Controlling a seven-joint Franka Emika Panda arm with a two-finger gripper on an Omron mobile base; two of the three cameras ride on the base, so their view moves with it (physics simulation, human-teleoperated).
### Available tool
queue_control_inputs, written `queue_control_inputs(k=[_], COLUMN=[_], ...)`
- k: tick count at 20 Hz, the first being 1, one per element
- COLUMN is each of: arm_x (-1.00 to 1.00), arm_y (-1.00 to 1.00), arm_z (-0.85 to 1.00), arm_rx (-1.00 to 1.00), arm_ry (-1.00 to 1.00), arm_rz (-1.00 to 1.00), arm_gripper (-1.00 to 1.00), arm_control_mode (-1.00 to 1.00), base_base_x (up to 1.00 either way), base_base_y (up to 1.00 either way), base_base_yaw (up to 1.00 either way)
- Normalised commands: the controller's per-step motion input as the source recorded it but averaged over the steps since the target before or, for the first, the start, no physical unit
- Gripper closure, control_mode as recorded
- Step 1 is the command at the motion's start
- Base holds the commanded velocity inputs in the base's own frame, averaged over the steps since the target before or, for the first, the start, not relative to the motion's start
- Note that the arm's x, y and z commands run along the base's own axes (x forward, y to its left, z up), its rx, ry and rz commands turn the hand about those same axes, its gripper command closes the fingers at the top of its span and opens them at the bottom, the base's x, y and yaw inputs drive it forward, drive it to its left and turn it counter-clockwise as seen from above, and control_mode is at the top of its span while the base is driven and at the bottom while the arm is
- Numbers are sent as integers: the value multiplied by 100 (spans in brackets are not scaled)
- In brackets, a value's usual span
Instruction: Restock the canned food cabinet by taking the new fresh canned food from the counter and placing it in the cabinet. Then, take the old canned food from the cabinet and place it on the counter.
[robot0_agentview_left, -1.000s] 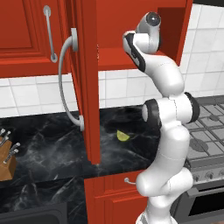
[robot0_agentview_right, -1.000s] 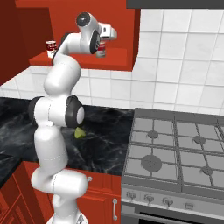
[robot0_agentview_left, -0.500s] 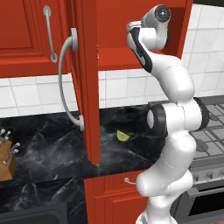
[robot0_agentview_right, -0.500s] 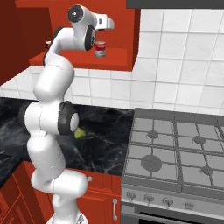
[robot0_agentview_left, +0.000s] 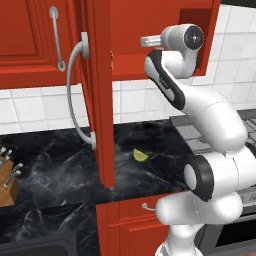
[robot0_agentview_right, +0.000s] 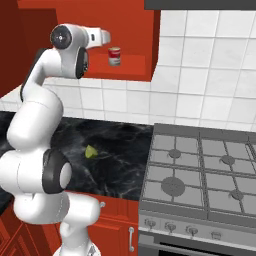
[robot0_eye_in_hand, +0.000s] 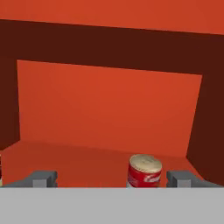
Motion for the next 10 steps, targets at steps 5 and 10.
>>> queue_control_inputs(k=[5, 10], arm_x=[-60, 0], arm_y=[71, 47], arm_z=[-10, 0], arm_rx=[6, 0], arm_ry=[6, 26], arm_rz=[5, 1], arm_gripper=[-100, -100], arm_control_mode=[-100, -100], base_base_x=[0, 0], base_base_y=[0, 0], base_base_yaw=[0, 0])
